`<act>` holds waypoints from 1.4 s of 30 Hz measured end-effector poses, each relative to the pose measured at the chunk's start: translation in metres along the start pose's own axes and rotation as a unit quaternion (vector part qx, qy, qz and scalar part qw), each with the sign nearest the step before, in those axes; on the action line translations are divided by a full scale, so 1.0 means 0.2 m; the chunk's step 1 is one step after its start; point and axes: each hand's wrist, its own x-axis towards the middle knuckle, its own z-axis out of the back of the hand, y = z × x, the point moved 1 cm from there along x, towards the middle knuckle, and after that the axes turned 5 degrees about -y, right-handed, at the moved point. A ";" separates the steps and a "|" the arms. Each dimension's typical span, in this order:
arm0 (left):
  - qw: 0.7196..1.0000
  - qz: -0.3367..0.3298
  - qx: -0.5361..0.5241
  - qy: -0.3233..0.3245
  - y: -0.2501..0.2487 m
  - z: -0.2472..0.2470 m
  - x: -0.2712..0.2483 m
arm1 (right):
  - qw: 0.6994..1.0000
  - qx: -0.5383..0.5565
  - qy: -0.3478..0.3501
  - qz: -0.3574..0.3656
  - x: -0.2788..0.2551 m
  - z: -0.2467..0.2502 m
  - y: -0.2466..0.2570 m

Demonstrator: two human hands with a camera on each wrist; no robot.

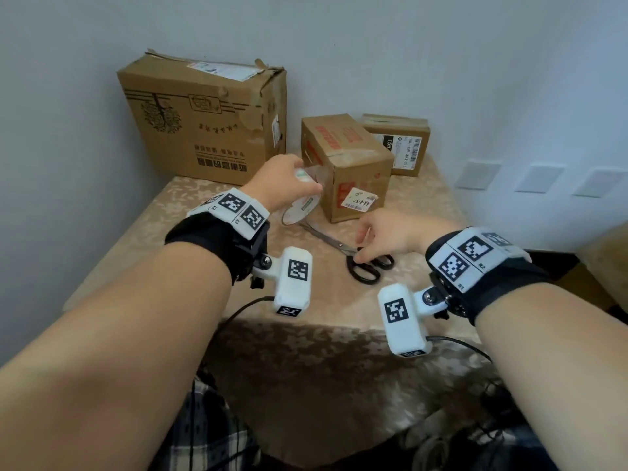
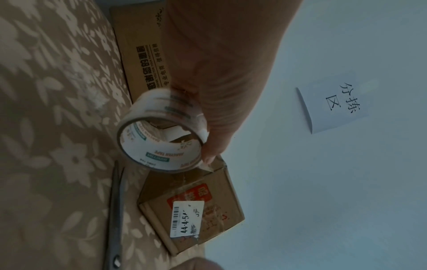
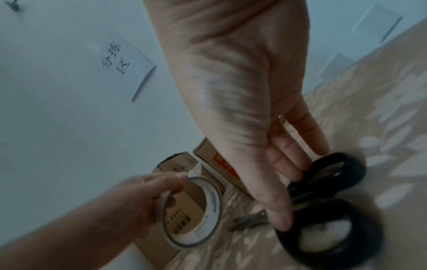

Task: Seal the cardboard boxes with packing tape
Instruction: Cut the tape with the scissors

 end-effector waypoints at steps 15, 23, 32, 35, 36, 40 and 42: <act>1.000 -0.002 0.022 -0.009 0.01 0.01 0.02 | 0.998 0.002 0.020 -0.055 -0.07 0.13 -0.02; 0.998 0.021 -0.031 -0.043 -0.01 -0.02 0.09 | 0.943 0.304 0.108 -0.087 -0.19 0.10 -0.09; 0.999 0.024 -0.038 -0.030 0.05 -0.04 0.15 | 0.923 0.364 0.080 -0.094 -0.16 0.05 -0.04; 0.999 0.015 -0.033 -0.037 0.05 -0.05 0.17 | 0.922 0.371 0.055 -0.092 -0.13 0.03 0.00; 0.999 0.012 -0.032 -0.040 0.06 -0.05 0.17 | 0.922 0.373 0.043 -0.093 -0.12 0.02 0.01; 0.998 0.008 -0.037 -0.039 0.05 -0.06 0.17 | 0.922 0.379 0.000 -0.082 -0.06 -0.01 0.04; 0.998 0.010 -0.046 -0.039 0.04 -0.07 0.17 | 0.919 0.387 -0.017 -0.080 -0.03 -0.02 0.06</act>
